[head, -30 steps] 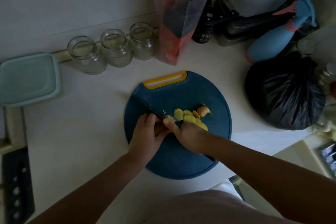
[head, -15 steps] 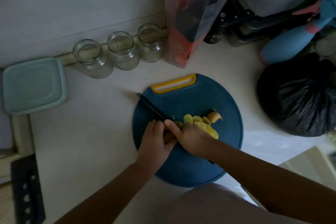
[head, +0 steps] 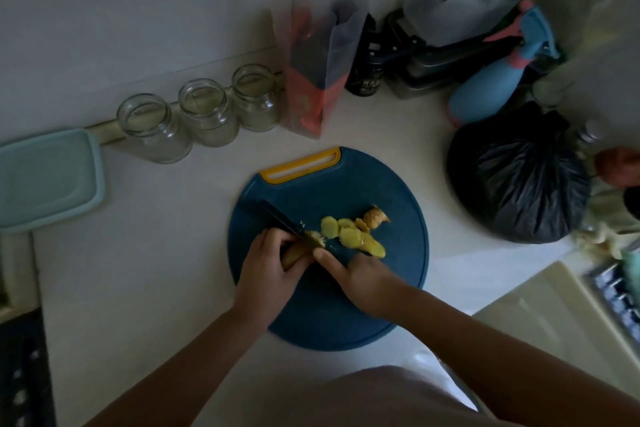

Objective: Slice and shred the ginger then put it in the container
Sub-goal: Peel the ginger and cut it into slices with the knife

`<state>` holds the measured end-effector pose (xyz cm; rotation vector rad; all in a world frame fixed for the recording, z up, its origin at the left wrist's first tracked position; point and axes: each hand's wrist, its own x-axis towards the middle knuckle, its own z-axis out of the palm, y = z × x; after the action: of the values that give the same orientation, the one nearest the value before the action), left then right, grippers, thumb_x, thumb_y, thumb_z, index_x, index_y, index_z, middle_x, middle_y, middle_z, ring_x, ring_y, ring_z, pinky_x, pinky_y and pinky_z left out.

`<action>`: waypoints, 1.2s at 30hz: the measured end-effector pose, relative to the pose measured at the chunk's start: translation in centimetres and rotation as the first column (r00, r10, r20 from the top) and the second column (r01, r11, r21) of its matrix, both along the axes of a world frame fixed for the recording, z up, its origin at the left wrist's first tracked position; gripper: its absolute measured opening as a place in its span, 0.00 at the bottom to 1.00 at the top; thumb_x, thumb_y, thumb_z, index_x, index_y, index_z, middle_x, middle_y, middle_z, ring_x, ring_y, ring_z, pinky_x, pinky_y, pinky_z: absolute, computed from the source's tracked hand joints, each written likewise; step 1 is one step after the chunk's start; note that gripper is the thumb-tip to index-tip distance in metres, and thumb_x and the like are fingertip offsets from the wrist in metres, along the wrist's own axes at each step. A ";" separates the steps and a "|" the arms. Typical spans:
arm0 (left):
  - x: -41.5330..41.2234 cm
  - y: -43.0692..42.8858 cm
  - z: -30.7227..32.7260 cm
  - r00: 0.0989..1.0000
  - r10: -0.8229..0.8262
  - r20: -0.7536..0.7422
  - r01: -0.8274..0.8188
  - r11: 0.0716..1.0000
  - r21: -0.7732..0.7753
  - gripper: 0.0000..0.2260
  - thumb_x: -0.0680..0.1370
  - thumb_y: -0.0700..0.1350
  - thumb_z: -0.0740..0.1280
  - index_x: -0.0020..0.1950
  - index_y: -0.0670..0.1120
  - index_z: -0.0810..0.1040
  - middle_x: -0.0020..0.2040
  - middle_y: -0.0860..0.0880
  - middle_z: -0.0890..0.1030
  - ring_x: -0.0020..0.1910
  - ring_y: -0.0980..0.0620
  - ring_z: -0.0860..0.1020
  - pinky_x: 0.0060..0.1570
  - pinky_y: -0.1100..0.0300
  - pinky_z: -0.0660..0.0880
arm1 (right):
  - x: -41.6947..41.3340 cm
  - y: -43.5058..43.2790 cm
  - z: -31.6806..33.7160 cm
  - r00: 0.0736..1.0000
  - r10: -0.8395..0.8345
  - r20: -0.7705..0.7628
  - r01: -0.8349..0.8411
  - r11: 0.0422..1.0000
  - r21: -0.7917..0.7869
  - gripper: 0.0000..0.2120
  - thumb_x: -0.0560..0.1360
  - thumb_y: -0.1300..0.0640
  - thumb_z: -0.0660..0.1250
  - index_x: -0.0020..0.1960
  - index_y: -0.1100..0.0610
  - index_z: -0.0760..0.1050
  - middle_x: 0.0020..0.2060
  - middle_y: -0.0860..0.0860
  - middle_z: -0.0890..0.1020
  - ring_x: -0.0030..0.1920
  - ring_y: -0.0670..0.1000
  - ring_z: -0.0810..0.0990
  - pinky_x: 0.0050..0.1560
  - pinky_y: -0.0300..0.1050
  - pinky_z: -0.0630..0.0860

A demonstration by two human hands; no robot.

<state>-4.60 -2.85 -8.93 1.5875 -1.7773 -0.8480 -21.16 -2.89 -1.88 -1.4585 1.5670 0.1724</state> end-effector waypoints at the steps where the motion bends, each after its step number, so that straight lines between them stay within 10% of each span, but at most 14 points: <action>1: -0.1 0.1 -0.2 1.000 0.005 0.004 -0.005 1.000 -0.010 0.20 0.70 0.61 0.67 0.48 0.45 0.75 0.45 0.51 0.76 0.45 0.50 0.76 0.41 0.57 0.74 | -0.3 0.4 -0.2 1.000 -0.004 -0.010 0.004 1.000 -0.011 0.18 0.81 0.37 0.47 0.37 0.43 0.64 0.41 0.59 0.76 0.47 0.59 0.79 0.51 0.51 0.75; 7: -0.6 0.0 -0.5 0.998 0.030 0.046 -0.028 0.998 -0.052 0.16 0.68 0.55 0.70 0.43 0.44 0.75 0.42 0.49 0.75 0.42 0.47 0.76 0.39 0.57 0.71 | -0.6 0.5 -2.2 0.999 -0.050 -0.009 0.050 0.998 -0.033 0.34 0.75 0.30 0.46 0.49 0.58 0.76 0.43 0.57 0.81 0.44 0.55 0.79 0.50 0.49 0.75; 10: -0.7 0.1 -0.5 0.998 0.032 0.054 -0.029 0.998 -0.060 0.14 0.69 0.54 0.70 0.42 0.43 0.75 0.41 0.47 0.74 0.40 0.46 0.76 0.37 0.57 0.72 | 0.0 0.3 -1.6 1.000 0.018 -0.003 -0.018 1.000 -0.024 0.25 0.80 0.36 0.46 0.48 0.52 0.75 0.39 0.58 0.77 0.44 0.58 0.79 0.48 0.51 0.75; 14: -0.9 0.1 -0.4 0.993 0.035 0.115 -0.024 0.995 -0.097 0.14 0.71 0.54 0.65 0.39 0.42 0.72 0.39 0.47 0.72 0.36 0.47 0.74 0.35 0.60 0.68 | 1.6 -1.8 -1.6 0.978 -0.199 0.058 0.201 0.979 -0.017 0.25 0.85 0.55 0.46 0.79 0.52 0.40 0.51 0.63 0.73 0.49 0.58 0.76 0.44 0.47 0.67; 18: -1.0 0.4 -0.2 0.981 0.041 0.191 -0.020 0.994 -0.109 0.14 0.66 0.41 0.77 0.38 0.42 0.70 0.38 0.45 0.72 0.35 0.45 0.74 0.34 0.60 0.67 | 2.1 -2.1 -1.7 0.981 -0.185 0.062 0.182 0.982 0.056 0.25 0.85 0.54 0.47 0.79 0.57 0.44 0.59 0.65 0.73 0.56 0.60 0.77 0.50 0.49 0.72; 22: -0.7 0.3 0.2 0.983 0.012 0.182 0.010 0.993 -0.121 0.14 0.69 0.49 0.72 0.39 0.43 0.70 0.37 0.47 0.72 0.36 0.46 0.74 0.31 0.55 0.71 | 2.1 -2.2 -1.1 0.977 -0.174 0.122 0.166 0.983 0.076 0.30 0.81 0.37 0.48 0.61 0.59 0.75 0.53 0.61 0.78 0.58 0.61 0.77 0.56 0.48 0.71; 25: -0.2 -0.3 0.6 0.998 0.022 0.062 -0.021 1.000 -0.013 0.17 0.70 0.58 0.68 0.42 0.44 0.75 0.39 0.49 0.74 0.39 0.49 0.75 0.36 0.55 0.73 | 1.9 -2.2 -0.4 0.990 -0.113 0.088 0.110 0.993 0.042 0.19 0.80 0.35 0.47 0.44 0.45 0.70 0.45 0.56 0.75 0.51 0.57 0.78 0.51 0.46 0.73; 31: 0.0 -0.5 1.2 0.999 0.007 -0.036 -0.005 0.999 0.043 0.12 0.70 0.51 0.75 0.49 0.48 0.80 0.44 0.53 0.76 0.43 0.60 0.76 0.41 0.71 0.69 | 0.0 -0.5 -1.0 0.988 -0.148 0.035 0.145 0.986 0.088 0.36 0.75 0.28 0.46 0.36 0.59 0.71 0.29 0.56 0.74 0.29 0.49 0.74 0.32 0.39 0.68; 36: -0.6 -0.6 0.8 0.997 0.052 0.058 -0.054 0.998 0.032 0.18 0.64 0.54 0.78 0.46 0.45 0.80 0.42 0.50 0.75 0.41 0.53 0.76 0.39 0.60 0.74 | -1.3 0.2 -1.3 0.986 -0.168 0.010 0.164 0.970 0.182 0.40 0.72 0.25 0.45 0.33 0.61 0.70 0.29 0.58 0.74 0.25 0.51 0.73 0.32 0.40 0.71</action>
<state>-5.22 -3.48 -8.09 1.6889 -1.7601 -0.8193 -22.43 -2.68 -3.22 -1.1793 1.6010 0.1914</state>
